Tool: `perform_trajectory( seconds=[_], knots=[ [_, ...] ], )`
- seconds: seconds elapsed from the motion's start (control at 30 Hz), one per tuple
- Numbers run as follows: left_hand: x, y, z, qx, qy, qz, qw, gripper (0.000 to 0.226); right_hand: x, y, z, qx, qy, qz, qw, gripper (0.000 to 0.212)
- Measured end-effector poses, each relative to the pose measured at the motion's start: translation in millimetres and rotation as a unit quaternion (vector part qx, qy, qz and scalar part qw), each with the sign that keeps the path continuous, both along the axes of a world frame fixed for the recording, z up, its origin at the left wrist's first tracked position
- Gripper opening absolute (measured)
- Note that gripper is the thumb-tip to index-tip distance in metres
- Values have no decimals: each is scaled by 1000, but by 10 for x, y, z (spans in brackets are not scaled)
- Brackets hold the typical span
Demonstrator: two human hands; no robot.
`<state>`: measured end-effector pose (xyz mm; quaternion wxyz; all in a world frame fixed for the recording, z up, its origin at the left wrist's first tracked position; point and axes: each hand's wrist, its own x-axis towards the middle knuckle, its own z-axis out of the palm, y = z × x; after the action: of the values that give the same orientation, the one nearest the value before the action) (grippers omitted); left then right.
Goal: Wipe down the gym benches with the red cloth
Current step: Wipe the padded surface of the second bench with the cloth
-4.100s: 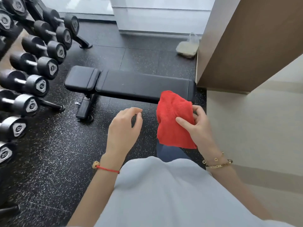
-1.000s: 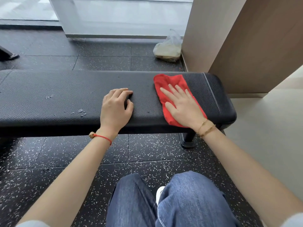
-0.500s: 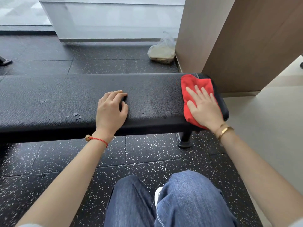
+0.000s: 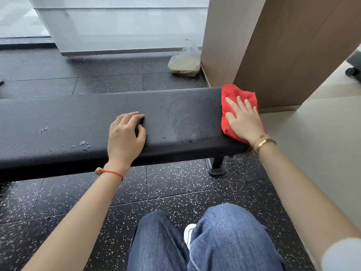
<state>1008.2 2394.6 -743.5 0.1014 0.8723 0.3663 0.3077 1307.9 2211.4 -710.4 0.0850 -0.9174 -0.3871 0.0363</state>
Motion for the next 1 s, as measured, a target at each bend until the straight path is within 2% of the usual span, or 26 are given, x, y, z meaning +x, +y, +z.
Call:
perform_trajectory(
  seconds=[0.17, 0.33, 0.4, 0.67, 0.77, 0.87, 1.0],
  knots=[
    [1, -10, 16, -5, 1, 0, 1000, 31, 182, 374, 109, -16, 34, -17, 999, 56],
    [3, -16, 8, -2, -3, -3, 1000, 31, -328, 12, 5, 29, -30, 89, 995, 56],
    [0, -18, 3, 2, -2, -1, 1000, 31, -392, -91, -33, 40, -30, 116, 992, 56],
    [15, -31, 38, -7, 5, 5, 1000, 29, -107, 838, 119, -11, 14, 30, 999, 58],
    [18, -21, 38, -6, 5, 6, 1000, 29, -479, 1022, 101, -5, 22, 115, 993, 58],
    [12, -4, 26, -8, 5, 10, 1000, 30, -824, 805, 43, 14, -2, 194, 981, 58],
    [4, 8, 18, -7, 6, 6, 1000, 31, -778, 341, -22, 43, -17, 210, 977, 56]
  ],
)
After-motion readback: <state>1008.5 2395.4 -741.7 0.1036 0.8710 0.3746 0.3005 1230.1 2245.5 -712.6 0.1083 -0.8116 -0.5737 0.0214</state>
